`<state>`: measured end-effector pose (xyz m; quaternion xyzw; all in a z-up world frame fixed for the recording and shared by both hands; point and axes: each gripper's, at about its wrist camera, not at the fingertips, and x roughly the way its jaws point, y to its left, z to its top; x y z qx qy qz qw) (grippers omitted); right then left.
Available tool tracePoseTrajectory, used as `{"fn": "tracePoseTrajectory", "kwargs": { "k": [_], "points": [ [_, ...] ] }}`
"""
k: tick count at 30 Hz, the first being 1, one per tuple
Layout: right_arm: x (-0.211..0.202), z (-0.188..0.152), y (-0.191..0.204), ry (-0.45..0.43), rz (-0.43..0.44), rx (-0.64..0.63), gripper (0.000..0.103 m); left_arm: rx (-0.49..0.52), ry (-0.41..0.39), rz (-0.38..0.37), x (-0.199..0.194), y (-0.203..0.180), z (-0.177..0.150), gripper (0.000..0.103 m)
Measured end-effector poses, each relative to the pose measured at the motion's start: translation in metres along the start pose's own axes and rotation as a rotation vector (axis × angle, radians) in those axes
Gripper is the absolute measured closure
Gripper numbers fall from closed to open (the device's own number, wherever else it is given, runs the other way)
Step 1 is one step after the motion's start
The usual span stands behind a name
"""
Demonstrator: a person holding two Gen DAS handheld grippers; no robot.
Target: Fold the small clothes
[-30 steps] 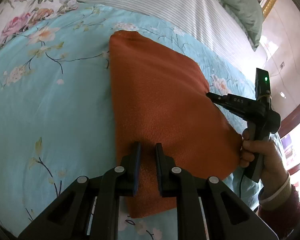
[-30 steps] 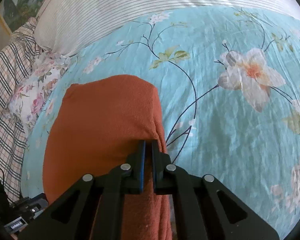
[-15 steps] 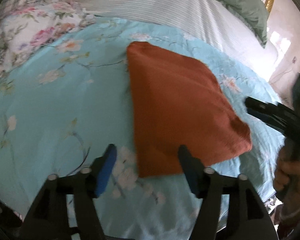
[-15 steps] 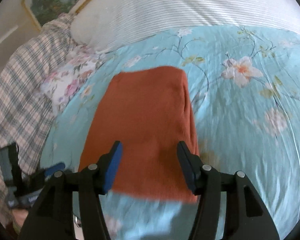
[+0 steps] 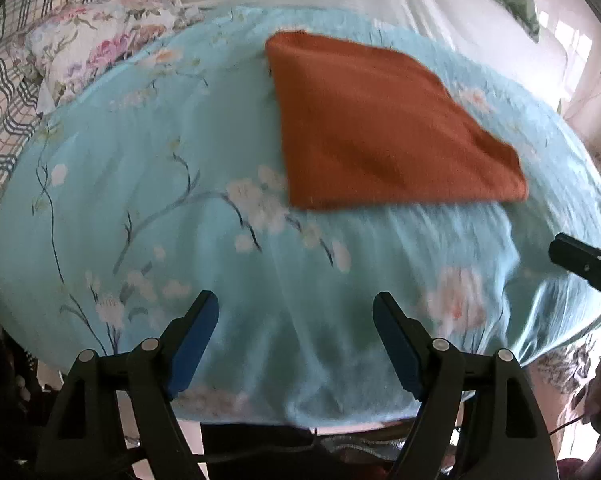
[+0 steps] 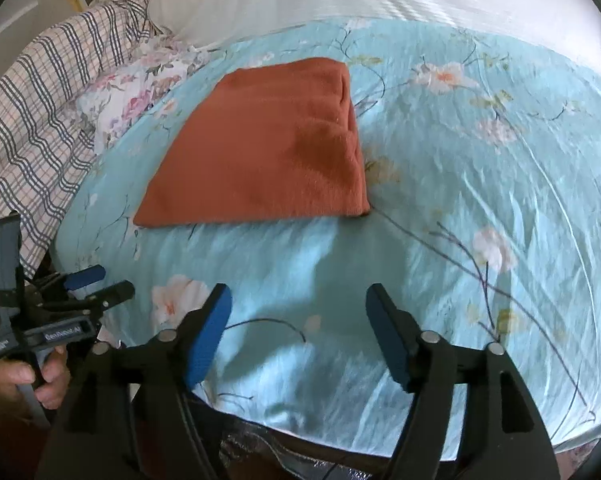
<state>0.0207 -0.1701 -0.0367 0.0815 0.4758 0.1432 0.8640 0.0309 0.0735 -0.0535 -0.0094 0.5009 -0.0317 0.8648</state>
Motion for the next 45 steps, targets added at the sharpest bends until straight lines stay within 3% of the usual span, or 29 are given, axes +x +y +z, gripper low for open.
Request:
{"fn": "tracePoseTrajectory", "kwargs": {
  "k": [4,9,15,22,34,45],
  "points": [
    [0.000,0.001,0.004,0.011,0.008,0.005,0.024,0.023,0.011,0.038,0.000,-0.006,-0.008,0.023],
    [-0.003,-0.001,0.013,0.021,0.020,-0.021,0.023,-0.003,-0.034,0.104,-0.011,0.003,-0.006,0.023],
    [-0.017,0.008,0.023,0.009,0.027,-0.085,0.022,-0.021,-0.173,0.088,-0.048,0.008,-0.003,0.023],
    [-0.036,0.024,0.034,-0.030,0.029,-0.174,0.008,0.118,-0.170,0.133,-0.070,-0.017,0.013,0.020],
    [-0.002,0.018,0.026,0.035,0.008,-0.184,0.007,0.041,-0.116,0.216,-0.045,-0.001,0.026,0.018],
    [0.011,0.042,0.027,0.033,0.005,-0.179,0.007,0.054,-0.111,0.206,-0.040,-0.004,0.045,0.018]
  ]
}}
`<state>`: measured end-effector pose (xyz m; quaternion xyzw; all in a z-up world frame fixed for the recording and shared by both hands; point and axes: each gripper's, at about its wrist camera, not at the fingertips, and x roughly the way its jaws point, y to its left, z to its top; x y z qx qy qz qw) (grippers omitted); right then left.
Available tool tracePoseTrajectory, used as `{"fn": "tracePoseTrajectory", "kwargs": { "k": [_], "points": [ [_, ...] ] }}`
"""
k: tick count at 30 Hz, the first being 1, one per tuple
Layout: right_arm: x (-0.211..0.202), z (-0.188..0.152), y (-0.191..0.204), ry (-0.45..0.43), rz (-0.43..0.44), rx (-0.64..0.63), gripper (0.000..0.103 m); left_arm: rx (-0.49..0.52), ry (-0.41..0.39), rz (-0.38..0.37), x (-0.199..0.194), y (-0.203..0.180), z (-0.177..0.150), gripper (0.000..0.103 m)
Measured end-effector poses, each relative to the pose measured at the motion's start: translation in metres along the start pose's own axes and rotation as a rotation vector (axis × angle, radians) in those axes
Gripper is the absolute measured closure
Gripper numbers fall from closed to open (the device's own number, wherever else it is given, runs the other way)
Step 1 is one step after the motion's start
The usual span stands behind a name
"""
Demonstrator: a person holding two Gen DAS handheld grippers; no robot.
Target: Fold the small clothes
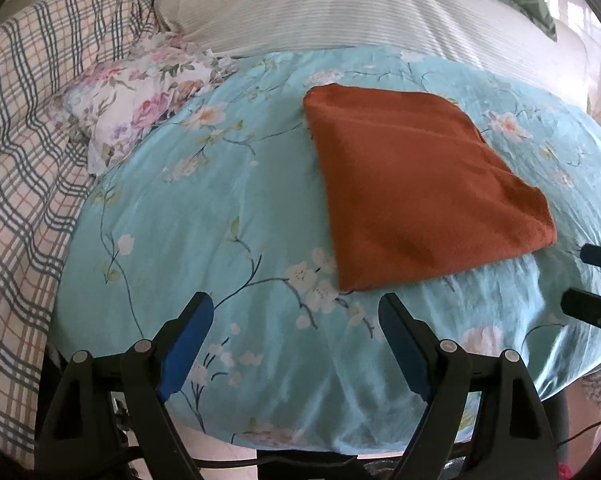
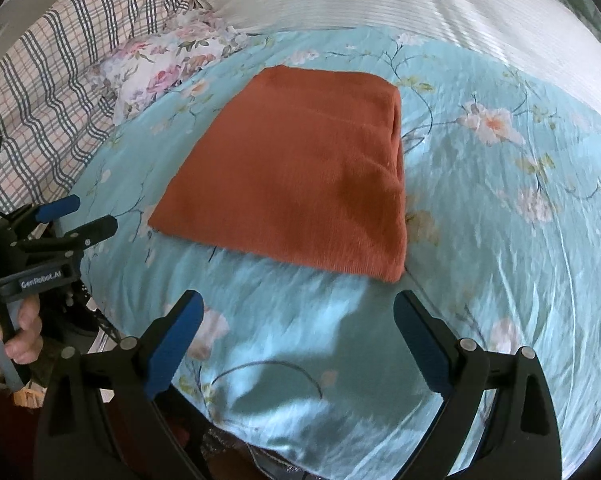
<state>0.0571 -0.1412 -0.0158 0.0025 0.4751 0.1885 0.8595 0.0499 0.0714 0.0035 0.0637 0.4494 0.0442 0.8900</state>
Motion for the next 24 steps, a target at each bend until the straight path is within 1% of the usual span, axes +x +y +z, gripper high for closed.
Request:
{"fn": "tracePoseTrajectory", "kwargs": {
  "k": [7,10,18,24],
  "points": [
    [0.003,0.019,-0.002,-0.020,-0.005,-0.017,0.007,0.014,-0.010,-0.005,0.002,-0.008,0.013,0.018],
    [0.005,0.024,-0.003,-0.022,0.009,-0.014,0.007,0.014,-0.014,-0.009,0.003,-0.008,0.017,0.018],
    [0.010,0.027,0.003,-0.007,0.018,-0.019,0.007,0.016,-0.017,-0.021,0.006,-0.010,0.025,0.018],
    [0.012,0.023,0.003,0.005,0.026,-0.018,0.007,0.028,-0.004,-0.033,0.008,-0.014,0.021,0.018]
  ]
}}
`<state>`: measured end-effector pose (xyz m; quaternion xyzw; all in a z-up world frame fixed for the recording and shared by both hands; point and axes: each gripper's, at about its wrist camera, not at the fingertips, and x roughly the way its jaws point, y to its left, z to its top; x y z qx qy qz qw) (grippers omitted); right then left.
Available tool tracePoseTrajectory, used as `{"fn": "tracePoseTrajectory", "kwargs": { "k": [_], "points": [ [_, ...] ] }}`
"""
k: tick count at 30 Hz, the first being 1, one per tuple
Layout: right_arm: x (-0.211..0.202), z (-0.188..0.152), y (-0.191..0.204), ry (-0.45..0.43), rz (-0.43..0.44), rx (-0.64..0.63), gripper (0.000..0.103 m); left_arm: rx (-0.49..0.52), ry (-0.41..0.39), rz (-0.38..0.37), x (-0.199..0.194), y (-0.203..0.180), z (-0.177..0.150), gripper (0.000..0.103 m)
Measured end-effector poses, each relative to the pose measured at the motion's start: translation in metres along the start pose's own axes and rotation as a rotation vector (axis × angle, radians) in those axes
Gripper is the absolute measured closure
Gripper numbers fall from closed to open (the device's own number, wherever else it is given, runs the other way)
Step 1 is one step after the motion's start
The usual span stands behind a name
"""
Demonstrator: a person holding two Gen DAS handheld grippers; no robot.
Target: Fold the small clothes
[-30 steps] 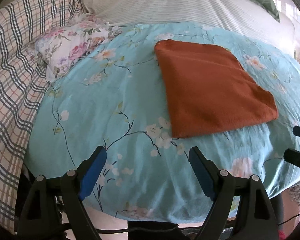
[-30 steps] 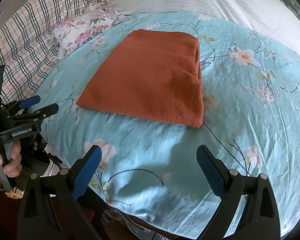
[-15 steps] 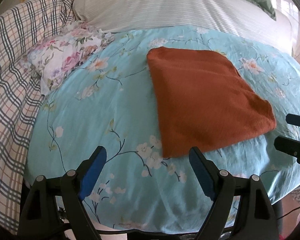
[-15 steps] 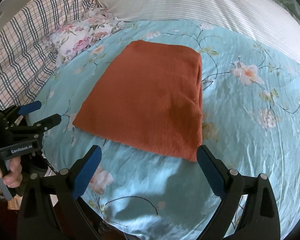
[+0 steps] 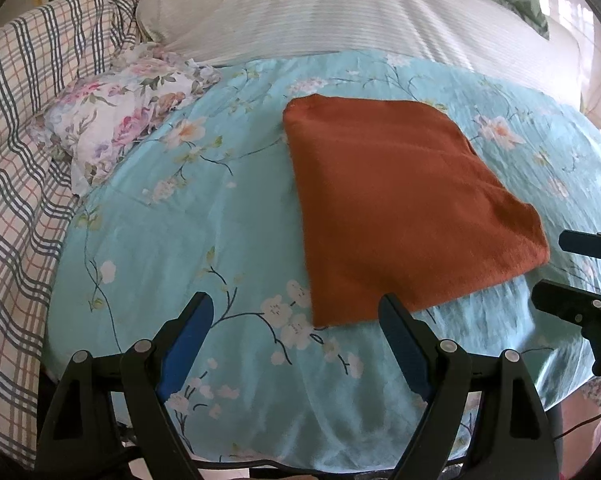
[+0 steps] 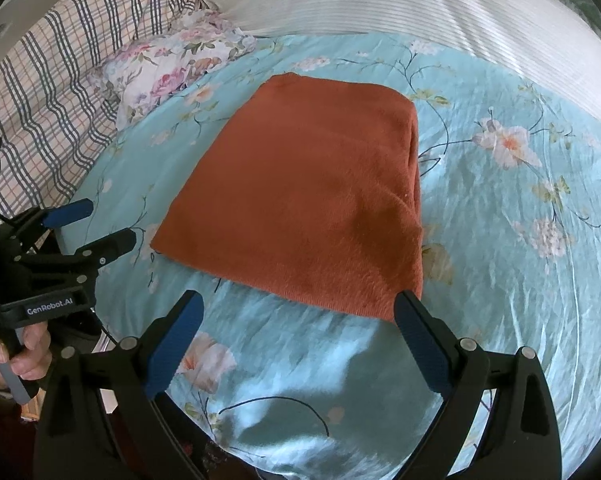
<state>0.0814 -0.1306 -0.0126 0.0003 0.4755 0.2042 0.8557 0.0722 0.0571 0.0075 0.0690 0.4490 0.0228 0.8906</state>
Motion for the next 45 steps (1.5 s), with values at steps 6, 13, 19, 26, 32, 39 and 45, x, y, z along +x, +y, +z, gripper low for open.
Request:
{"fn": "tracePoseTrajectory", "kwargs": {
  "k": [6,13,19,26,32,39,45],
  "points": [
    [-0.001,-0.001,-0.001,-0.001,0.004,0.003,0.007,0.006,0.000,-0.012,-0.001,-0.003,-0.003,0.018],
    [-0.006,-0.004,0.000,-0.009,0.009,0.013,0.007,0.005,-0.005,-0.017,-0.004,-0.003,-0.004,0.018],
    [-0.007,-0.005,0.000,-0.011,0.011,0.013,0.007,0.005,-0.012,-0.027,-0.008,-0.003,-0.006,0.018],
    [-0.011,-0.008,0.006,-0.018,0.008,0.014,0.007,-0.001,-0.008,-0.025,-0.011,-0.003,-0.007,0.018],
    [-0.015,-0.010,0.009,-0.031,0.010,0.019,0.007,-0.010,-0.021,-0.037,-0.014,-0.002,-0.007,0.018],
    [-0.018,-0.011,0.007,-0.031,0.012,0.019,0.007,-0.010,-0.025,-0.046,-0.018,-0.003,-0.009,0.018],
    [-0.023,-0.013,0.007,-0.042,0.011,0.025,0.007,-0.010,-0.029,-0.050,-0.022,-0.004,-0.009,0.018]
  ]
}}
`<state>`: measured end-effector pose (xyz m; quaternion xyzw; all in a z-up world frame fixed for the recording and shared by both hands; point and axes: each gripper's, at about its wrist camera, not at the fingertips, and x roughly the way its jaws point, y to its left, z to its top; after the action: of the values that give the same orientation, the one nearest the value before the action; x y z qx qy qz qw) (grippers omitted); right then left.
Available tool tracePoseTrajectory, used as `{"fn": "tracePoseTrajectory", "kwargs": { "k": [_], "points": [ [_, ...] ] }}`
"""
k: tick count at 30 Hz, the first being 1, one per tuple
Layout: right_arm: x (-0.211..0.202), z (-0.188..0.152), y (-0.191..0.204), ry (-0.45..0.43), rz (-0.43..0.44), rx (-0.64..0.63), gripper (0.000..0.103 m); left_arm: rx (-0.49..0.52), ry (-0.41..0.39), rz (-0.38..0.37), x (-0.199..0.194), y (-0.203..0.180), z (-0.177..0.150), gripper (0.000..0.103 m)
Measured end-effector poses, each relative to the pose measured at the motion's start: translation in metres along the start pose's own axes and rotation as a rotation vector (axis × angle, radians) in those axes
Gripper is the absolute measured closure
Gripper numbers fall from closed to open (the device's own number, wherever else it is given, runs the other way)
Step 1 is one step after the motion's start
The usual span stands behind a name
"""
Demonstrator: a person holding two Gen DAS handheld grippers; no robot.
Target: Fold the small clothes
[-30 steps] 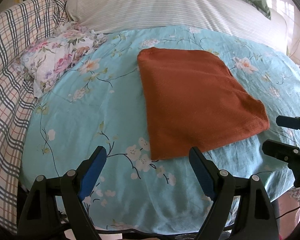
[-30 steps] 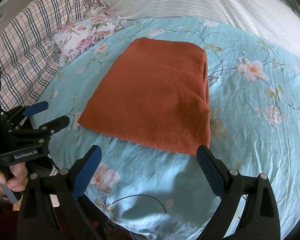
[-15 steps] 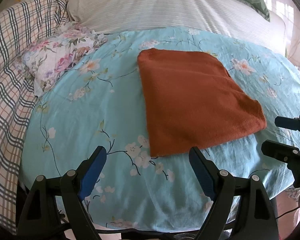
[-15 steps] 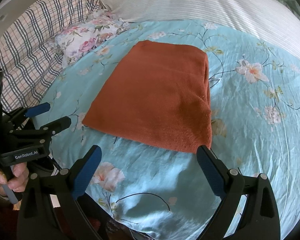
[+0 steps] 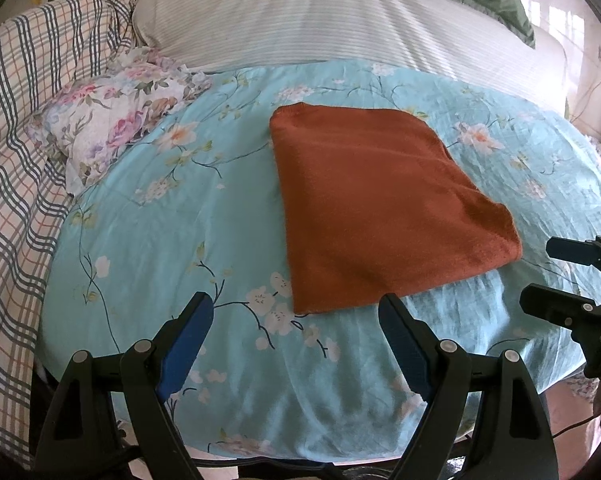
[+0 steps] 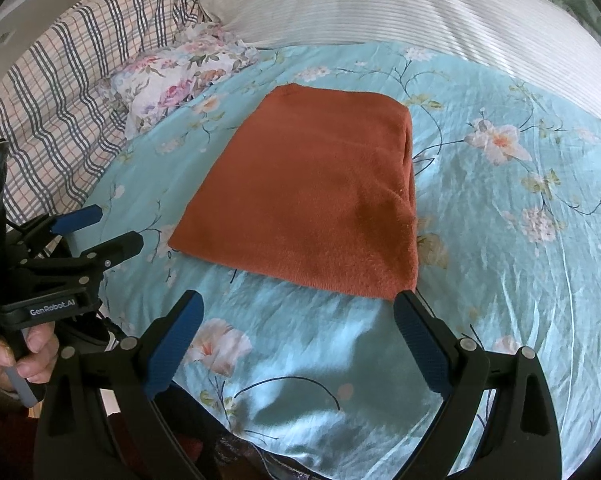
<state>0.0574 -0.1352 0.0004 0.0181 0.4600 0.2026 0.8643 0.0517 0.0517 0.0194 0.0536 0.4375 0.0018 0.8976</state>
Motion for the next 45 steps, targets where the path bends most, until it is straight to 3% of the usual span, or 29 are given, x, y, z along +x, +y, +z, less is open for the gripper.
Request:
{"fn": "tracePoseTrajectory", "kwargs": {
  "k": [45],
  "points": [
    [-0.0029,-0.0053,0.0012,-0.001,-0.011,0.027,0.007,-0.002,0.012,-0.024,-0.0013,-0.0070,-0.0036,0.018]
  ]
}}
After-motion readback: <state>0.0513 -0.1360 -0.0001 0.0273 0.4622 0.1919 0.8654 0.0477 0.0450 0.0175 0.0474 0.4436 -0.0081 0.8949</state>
